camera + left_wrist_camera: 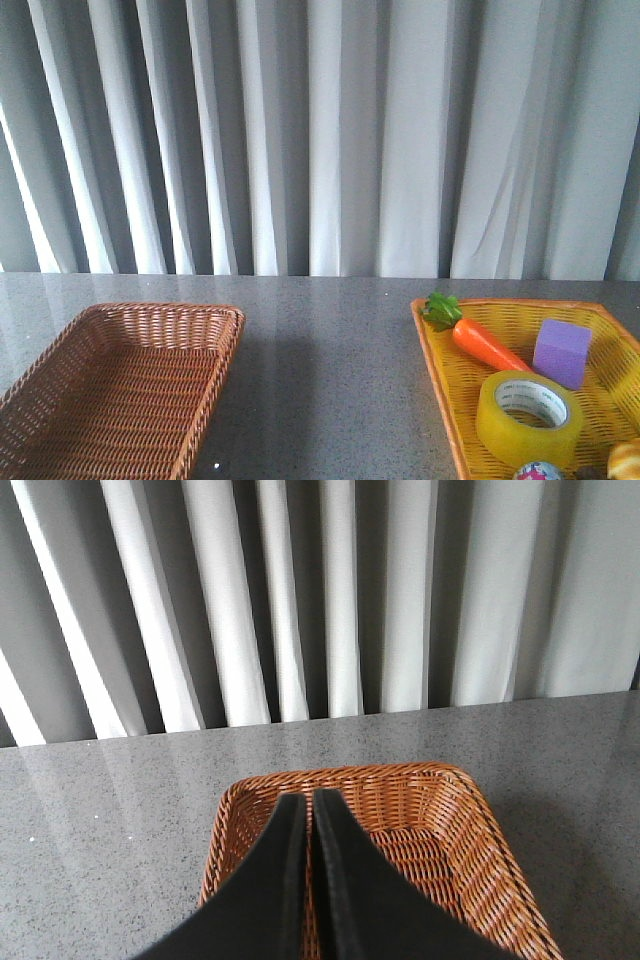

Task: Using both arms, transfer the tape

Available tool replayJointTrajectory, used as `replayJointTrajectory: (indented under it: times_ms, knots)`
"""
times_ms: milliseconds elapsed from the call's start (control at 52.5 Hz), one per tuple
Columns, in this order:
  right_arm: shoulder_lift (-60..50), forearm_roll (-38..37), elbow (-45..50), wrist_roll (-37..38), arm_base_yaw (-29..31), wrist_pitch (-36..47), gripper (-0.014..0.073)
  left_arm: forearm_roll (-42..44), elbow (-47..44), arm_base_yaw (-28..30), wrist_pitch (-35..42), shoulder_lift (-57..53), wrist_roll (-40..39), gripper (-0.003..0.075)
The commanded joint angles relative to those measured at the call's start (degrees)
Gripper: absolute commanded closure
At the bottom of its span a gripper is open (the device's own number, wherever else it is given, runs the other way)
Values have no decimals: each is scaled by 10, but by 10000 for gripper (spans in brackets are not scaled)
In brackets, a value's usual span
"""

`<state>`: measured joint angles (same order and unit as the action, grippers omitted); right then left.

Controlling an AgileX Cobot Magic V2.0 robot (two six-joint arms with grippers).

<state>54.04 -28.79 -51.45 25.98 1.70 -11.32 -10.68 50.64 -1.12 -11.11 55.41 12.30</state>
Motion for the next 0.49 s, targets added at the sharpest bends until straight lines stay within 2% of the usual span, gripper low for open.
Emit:
replayJointTrajectory:
  times_ms: [0, 133, 171, 305, 362, 419, 476]
  knots:
    - [-4, -8, -19, -34, -9, 17, 531, -5, 37, -1, -6, -1, -11, 680]
    - [-4, -8, -19, -49, -41, 8, 396, -5, 76, -1, -47, 12, 2, 601]
    - [-3, -8, -19, -49, -49, 8, 334, -5, 85, -1, -52, 15, 8, 563]
    - [2, -2, -20, -47, -58, -2, 98, -5, 111, -1, -65, 18, 8, 386]
    - [9, -2, -20, -47, -58, -8, 22, -5, 115, -1, -65, 18, 8, 304]
    - [17, -2, -20, -46, -58, -9, -31, -5, 115, -1, -65, 18, 6, 247]
    - [31, -3, -21, -43, -57, -6, -48, -5, 115, -1, -70, 18, 5, 207]
